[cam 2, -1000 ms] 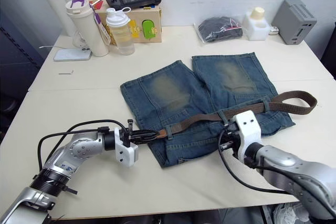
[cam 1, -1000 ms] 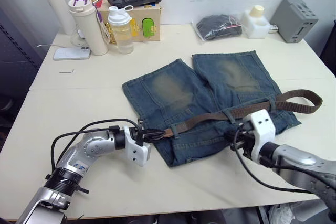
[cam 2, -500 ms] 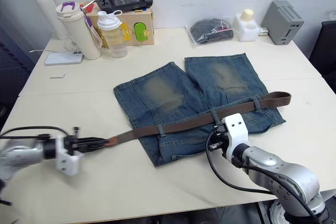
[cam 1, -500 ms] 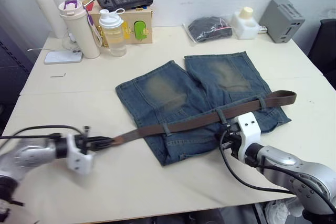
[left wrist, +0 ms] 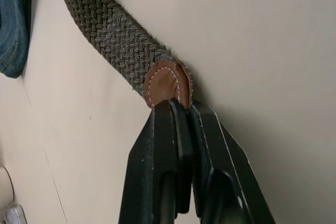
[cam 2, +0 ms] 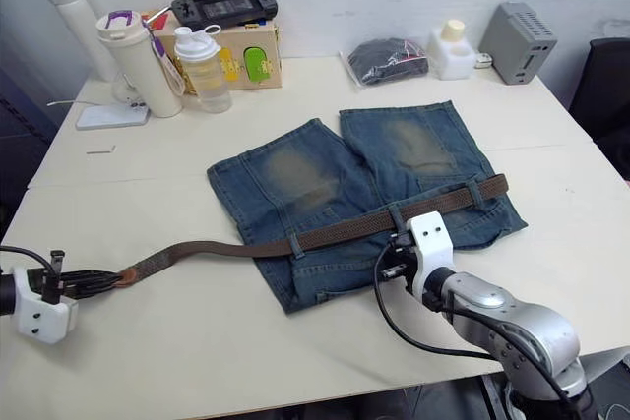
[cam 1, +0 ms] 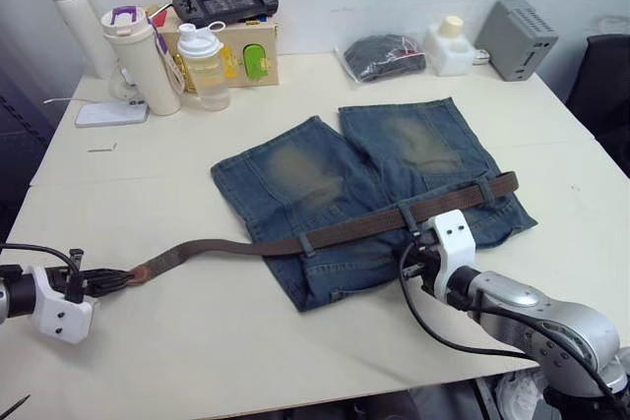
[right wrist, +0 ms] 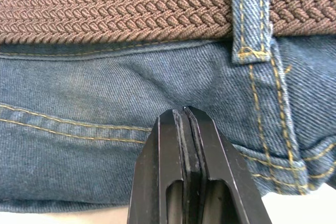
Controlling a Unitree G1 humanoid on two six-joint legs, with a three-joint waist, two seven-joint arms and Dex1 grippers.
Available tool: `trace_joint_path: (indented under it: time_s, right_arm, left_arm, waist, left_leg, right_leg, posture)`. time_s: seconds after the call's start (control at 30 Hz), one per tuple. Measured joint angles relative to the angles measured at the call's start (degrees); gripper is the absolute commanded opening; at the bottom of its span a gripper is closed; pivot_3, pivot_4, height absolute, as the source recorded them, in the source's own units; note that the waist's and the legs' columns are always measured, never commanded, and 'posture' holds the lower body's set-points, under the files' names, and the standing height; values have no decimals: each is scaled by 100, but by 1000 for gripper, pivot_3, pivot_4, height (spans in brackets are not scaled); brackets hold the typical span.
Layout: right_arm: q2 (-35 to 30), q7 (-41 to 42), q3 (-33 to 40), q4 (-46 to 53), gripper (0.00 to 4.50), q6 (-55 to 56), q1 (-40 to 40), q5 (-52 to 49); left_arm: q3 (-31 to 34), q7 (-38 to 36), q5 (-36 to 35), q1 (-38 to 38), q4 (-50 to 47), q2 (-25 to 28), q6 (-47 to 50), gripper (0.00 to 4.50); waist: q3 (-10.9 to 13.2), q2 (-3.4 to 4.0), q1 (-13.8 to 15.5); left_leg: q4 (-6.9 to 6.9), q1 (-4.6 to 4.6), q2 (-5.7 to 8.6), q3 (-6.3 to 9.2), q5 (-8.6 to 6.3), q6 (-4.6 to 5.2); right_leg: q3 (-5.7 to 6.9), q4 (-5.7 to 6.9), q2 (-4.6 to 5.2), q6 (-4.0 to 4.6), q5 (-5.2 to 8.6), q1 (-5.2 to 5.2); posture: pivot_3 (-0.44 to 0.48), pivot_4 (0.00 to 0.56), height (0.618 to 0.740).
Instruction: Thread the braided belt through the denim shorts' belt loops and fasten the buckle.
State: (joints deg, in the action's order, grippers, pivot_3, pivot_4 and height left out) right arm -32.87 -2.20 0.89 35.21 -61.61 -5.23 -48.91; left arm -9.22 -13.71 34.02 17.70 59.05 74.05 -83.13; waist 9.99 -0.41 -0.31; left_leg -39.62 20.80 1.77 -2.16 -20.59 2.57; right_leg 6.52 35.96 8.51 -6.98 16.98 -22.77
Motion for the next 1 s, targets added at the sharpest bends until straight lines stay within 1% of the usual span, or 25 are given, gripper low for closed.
trace_joint_path:
  time_s: [0.07,0.13,0.17,0.23,0.27,0.3,0.33,0.37,0.4,0.43,0.47,0.5,0.53,0.6,0.63,0.67,0.73,0.8,0.9,0.97,1.0]
  right_arm:
    - [34,62,9,-1,76,-48,-16,74]
    - [75,122,11,-5,0,-98,-40,128]
    - [89,148,9,-16,0,-106,-59,145]
    - [127,210,26,-33,694,-127,-82,205]
    - [140,271,32,-40,1124,-141,-100,206]
    - [163,307,30,-39,1510,-146,-110,205]
    - [194,396,27,-36,1904,-149,-117,202]
    - [197,433,22,-32,2321,-150,-121,198]
    - [209,502,4,-27,2823,-152,-137,195]
    - [213,564,-4,-13,3251,-159,-146,194]
    - [215,598,-6,-4,3723,-167,-153,193]
    - [215,654,-5,8,4195,-187,-173,193]
    - [215,686,0,14,4434,-202,-189,193]
    - [212,730,55,-34,4434,-254,-221,197]
    - [201,779,133,-79,4434,-288,-232,181]
    - [182,831,209,-108,4434,-334,-250,159]
    - [129,986,449,-167,4434,-442,-291,14]
    - [-111,1215,700,-168,4434,-557,-293,-209]
    - [-579,1647,1152,-155,4434,-728,-281,-577]
    - [-1194,2215,1450,-140,4434,-733,-198,-791]
    - [-1376,2423,1561,-135,4434,-718,-183,-847]
  left_arm:
    - [-111,46,17,158,65,4,-52,0]
    - [-228,-100,-132,313,144,-25,-81,824]
    - [-270,-191,-228,369,192,-48,-68,1082]
    - [-422,-550,-734,516,249,-88,-75,1912]
    - [-524,-796,-1019,594,243,-82,-64,2463]
    - [-566,-968,-1196,621,232,-76,-46,2803]
    - [-698,-1555,-1892,569,73,-35,191,3224]
    - [-739,-1863,-2220,532,-45,-13,333,3598]
    - [-773,-2532,-2945,393,-348,41,750,4085]
    - [-769,-3235,-3629,303,-703,85,1260,4093]
    - [-763,-3687,-3977,256,-923,123,1623,4093]
    - [-745,-4469,-4564,150,-1315,186,2319,4093]
    - [-711,-5010,-4968,134,-1597,215,2872,4093]
    - [-482,-5733,-5592,160,-2256,228,3790,4093]
    - [-354,-5903,-5870,145,-2644,229,4244,4093]
    - [-257,-5973,-6094,129,-3020,225,4593,4093]
    - [20,-5991,-6644,-9,-4119,131,5620,4093]
    - [91,-5895,-6990,-58,-4953,-81,6428,4093]
    - [128,-5669,-7258,39,-5921,-552,7479,4093]
    - [56,-5409,-7370,464,-6318,-1159,8120,4093]
    - [0,-5325,-7411,606,-6486,-1350,8322,4093]
  waist:
    - [-2,2,10]
    - [-3,0,27]
    - [-3,0,28]
    - [-4,-2,28]
    - [-5,-4,28]
    - [-5,-5,27]
    - [-5,-4,24]
    - [-4,-3,22]
    - [-2,0,14]
    - [-1,2,3]
    - [-2,1,-3]
    - [-1,3,-10]
    - [0,1,-9]
    - [4,-9,12]
    - [6,-10,25]
    - [11,-11,37]
    - [17,-5,45]
    - [46,45,43]
    - [63,67,39]
    - [89,102,95]
    - [93,102,116]
  left_leg:
    - [1,-6,-3,-5,-4,-2]
    - [0,-5,-3,-6,-8,0]
    - [-1,-3,-3,-7,-9,0]
    - [-3,6,-3,-5,-10,0]
    - [-7,14,-3,-2,-10,0]
    - [-9,19,-3,-2,-10,0]
    - [-15,26,-3,-2,-11,1]
    - [-20,28,-3,-2,-12,2]
    - [-30,31,-3,-2,-14,4]
    - [-37,34,-4,0,-16,5]
    - [-40,37,-4,1,-17,6]
    - [-42,38,-4,1,-18,8]
    - [-46,41,-4,2,-19,10]
    - [-49,44,-4,8,-19,11]
    - [-50,43,-4,13,-19,11]
    - [-51,44,-3,17,-19,14]
    - [-51,45,-1,22,-21,23]
    - [-50,48,8,17,-24,33]
    - [-42,51,3,17,-24,31]
    - [-46,62,9,16,-22,36]
    - [-46,65,9,14,-22,36]
  right_leg:
    - [2,1,2,0,0,1]
    - [3,1,5,1,0,0]
    - [3,1,6,1,0,-1]
    - [3,-1,7,1,0,-7]
    - [4,-2,8,1,0,-11]
    - [4,-2,8,1,-1,-15]
    - [4,-1,8,2,-1,-20]
    - [2,0,9,2,-1,-21]
    - [0,0,10,3,-1,-21]
    - [-7,-1,11,4,-1,-21]
    - [-16,-2,11,5,-1,-21]
    - [-23,-6,11,6,-2,-20]
    - [-25,-7,10,6,-2,-19]
    - [-26,-14,10,7,-4,-12]
    - [-25,-20,10,6,-5,-4]
    - [-24,-29,10,4,-10,3]
    - [-24,-54,10,-2,-28,18]
    - [-32,-66,11,-10,-34,17]
    - [-26,-69,3,-7,-31,11]
    - [-16,-68,-9,-10,-30,8]
    - [-15,-70,-8,-11,-30,4]
  posture:
    - [0,150,690]
    - [0,150,690]
    - [0,150,690]
    - [0,150,690]
    - [0,150,690]
    - [0,150,690]
    - [0,150,690]
    - [0,150,690]
    - [0,150,690]
    - [0,150,690]
    - [0,150,690]
    - [0,150,690]
    - [0,150,690]
    - [0,150,690]
    - [0,150,690]
    - [0,150,690]
    - [0,150,690]
    - [0,150,690]
    - [0,150,690]
    - [0,150,690]
    - [0,150,690]
